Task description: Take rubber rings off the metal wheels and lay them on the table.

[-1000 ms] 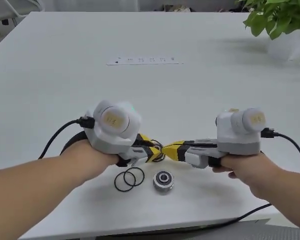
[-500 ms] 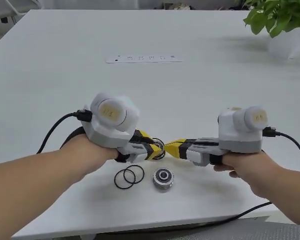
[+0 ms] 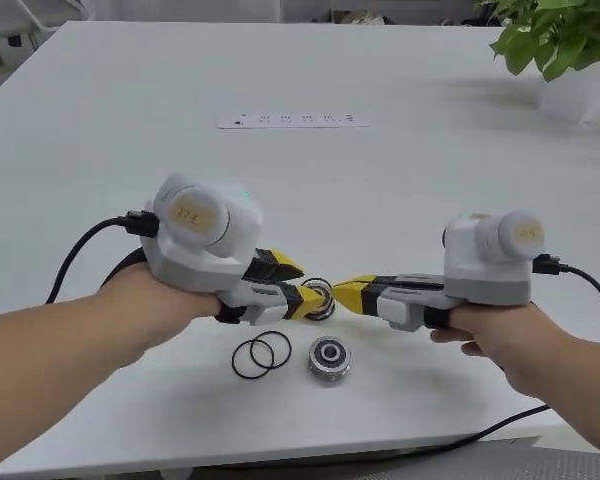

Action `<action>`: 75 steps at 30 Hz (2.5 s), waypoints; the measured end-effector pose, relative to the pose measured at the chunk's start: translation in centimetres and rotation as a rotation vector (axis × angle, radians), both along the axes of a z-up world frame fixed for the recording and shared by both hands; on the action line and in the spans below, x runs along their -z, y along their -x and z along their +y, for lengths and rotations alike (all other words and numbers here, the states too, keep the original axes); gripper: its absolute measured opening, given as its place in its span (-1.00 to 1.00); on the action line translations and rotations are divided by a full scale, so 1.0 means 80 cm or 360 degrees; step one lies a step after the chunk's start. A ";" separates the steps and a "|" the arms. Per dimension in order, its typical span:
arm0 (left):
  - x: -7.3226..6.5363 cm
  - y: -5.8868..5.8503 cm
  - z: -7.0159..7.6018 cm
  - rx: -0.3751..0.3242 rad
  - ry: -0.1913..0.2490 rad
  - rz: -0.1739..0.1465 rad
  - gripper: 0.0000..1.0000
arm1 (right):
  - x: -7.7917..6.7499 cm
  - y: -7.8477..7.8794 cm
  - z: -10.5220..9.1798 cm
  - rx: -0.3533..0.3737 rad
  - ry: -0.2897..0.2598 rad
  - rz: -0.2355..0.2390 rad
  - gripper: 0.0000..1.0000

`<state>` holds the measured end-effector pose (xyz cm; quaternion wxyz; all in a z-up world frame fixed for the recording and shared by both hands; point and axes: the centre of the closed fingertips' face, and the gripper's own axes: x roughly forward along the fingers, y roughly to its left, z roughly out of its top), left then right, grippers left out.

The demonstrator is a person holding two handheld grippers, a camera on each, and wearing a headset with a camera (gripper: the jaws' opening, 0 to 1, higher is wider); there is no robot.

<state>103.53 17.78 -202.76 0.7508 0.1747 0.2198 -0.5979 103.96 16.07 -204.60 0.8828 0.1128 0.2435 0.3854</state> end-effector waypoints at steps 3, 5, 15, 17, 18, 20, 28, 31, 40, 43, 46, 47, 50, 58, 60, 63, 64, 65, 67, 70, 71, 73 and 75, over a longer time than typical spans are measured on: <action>-0.009 0.005 0.005 0.0007 0.0019 -0.0007 -0.53 | -0.004 0.000 0.000 -0.0010 -0.0010 -0.0007 -1.00; -0.012 0.008 0.008 0.0010 0.0025 -0.0010 -0.49 | -0.006 0.000 0.000 -0.0015 -0.0015 -0.0009 -1.00; -0.018 0.013 0.034 0.0004 0.0010 -0.0032 -0.30 | -0.016 0.004 0.001 -0.0043 -0.0036 -0.0019 -1.00; -0.021 0.015 0.039 0.0004 0.0013 -0.0033 -0.26 | -0.019 0.005 0.002 -0.0048 -0.0042 -0.0023 -1.00; -0.022 0.016 0.042 0.0003 0.0013 -0.0035 -0.24 | -0.020 0.005 0.003 -0.0051 -0.0048 -0.0024 -1.00; -0.025 0.017 0.047 -0.0001 0.0015 -0.0039 -0.20 | -0.022 0.006 0.005 -0.0057 -0.0054 -0.0025 -1.00; -0.038 0.020 0.065 -0.0026 0.0047 -0.0051 -0.03 | -0.026 0.010 0.016 -0.0098 -0.0087 -0.0014 -1.00; -0.041 0.022 0.070 -0.0033 0.0052 -0.0048 0.04 | -0.028 0.011 0.020 -0.0112 -0.0097 -0.0009 -1.00; -0.039 0.024 0.089 -0.0065 0.0035 -0.0043 0.20 | -0.030 0.012 0.037 -0.0169 -0.0115 0.0017 -1.00; -0.038 0.024 0.095 -0.0080 0.0033 -0.0038 0.25 | -0.032 0.014 0.046 -0.0192 -0.0129 0.0036 -1.00; -0.038 0.023 0.099 -0.0095 0.0031 -0.0036 0.28 | -0.030 0.016 0.053 -0.0221 -0.0135 0.0059 -1.00; -0.037 0.023 0.101 -0.0103 0.0027 -0.0035 0.29 | -0.030 0.016 0.055 -0.0232 -0.0136 0.0067 -1.00; -0.037 0.024 0.106 -0.0114 0.0023 -0.0031 0.32 | -0.027 0.017 0.060 -0.0259 -0.0143 0.0096 -1.00; -0.037 0.022 0.118 -0.0147 0.0018 -0.0032 0.35 | -0.014 0.023 0.078 -0.0315 -0.0147 0.0208 -1.00; -0.039 0.021 0.121 -0.0155 0.0019 -0.0036 0.35 | -0.013 0.025 0.084 -0.0331 -0.0150 0.0225 -1.00; -0.039 0.019 0.125 -0.0169 0.0016 -0.0037 0.35 | -0.010 0.028 0.090 -0.0351 -0.0133 0.0248 -1.00; -0.039 0.019 0.126 -0.0172 0.0017 -0.0036 0.35 | -0.008 0.028 0.091 -0.0353 -0.0127 0.0260 -1.00; -0.039 0.020 0.127 -0.0175 0.0023 -0.0032 0.36 | -0.005 0.028 0.090 -0.0357 -0.0123 0.0272 -1.00; -0.039 0.020 0.127 -0.0176 0.0020 -0.0034 0.37 | -0.003 0.028 0.090 -0.0364 -0.0115 0.0277 -1.00; -0.038 0.020 0.129 -0.0175 0.0012 -0.0036 0.37 | 0.000 0.030 0.094 -0.0369 -0.0110 0.0299 -1.00; -0.037 0.020 0.129 -0.0175 0.0008 -0.0035 0.37 | 0.001 0.030 0.094 -0.0371 -0.0106 0.0304 -1.00; -0.037 0.020 0.130 -0.0176 0.0005 -0.0035 0.37 | 0.003 0.031 0.096 -0.0375 -0.0095 0.0309 -1.00; -0.036 0.020 0.131 -0.0178 0.0004 -0.0034 0.37 | 0.003 0.032 0.098 -0.0381 -0.0094 0.0317 -1.00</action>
